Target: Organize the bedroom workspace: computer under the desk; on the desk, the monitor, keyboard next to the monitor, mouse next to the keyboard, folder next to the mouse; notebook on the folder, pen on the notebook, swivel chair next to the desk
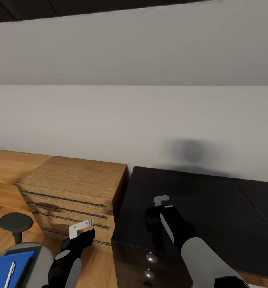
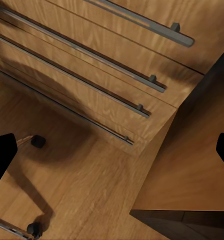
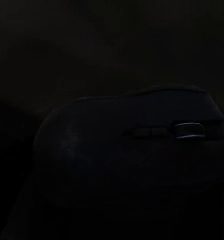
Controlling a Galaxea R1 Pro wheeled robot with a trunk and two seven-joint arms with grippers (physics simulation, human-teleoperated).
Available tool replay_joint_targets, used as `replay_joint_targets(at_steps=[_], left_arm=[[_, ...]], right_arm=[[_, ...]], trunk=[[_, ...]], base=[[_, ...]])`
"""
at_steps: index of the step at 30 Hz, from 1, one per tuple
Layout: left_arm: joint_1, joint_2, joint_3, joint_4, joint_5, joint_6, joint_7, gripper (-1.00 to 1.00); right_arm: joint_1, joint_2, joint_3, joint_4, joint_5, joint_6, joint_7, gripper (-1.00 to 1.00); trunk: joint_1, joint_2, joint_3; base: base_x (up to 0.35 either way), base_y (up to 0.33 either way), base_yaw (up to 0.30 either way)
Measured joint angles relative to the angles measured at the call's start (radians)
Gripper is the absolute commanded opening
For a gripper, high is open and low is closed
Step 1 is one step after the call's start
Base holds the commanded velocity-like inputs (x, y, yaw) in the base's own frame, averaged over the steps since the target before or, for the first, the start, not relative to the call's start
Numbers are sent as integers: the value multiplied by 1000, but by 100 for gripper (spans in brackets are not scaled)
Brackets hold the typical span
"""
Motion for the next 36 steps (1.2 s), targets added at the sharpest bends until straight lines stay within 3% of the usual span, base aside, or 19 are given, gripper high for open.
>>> replay_joint_targets(at_steps=[31, 36], left_arm=[[0, 6, 0, 0, -3, -1, -2, 100], [0, 9, 0, 1, -3, -1, -3, 100]], right_arm=[[0, 0, -1, -4, -17, -4, 7, -100], [0, 0, -1, -4, -17, -4, 7, -100]], trunk=[[0, 0, 0], [1, 0, 0]], base=[[-1, 0, 0], [-182, 0, 0]])
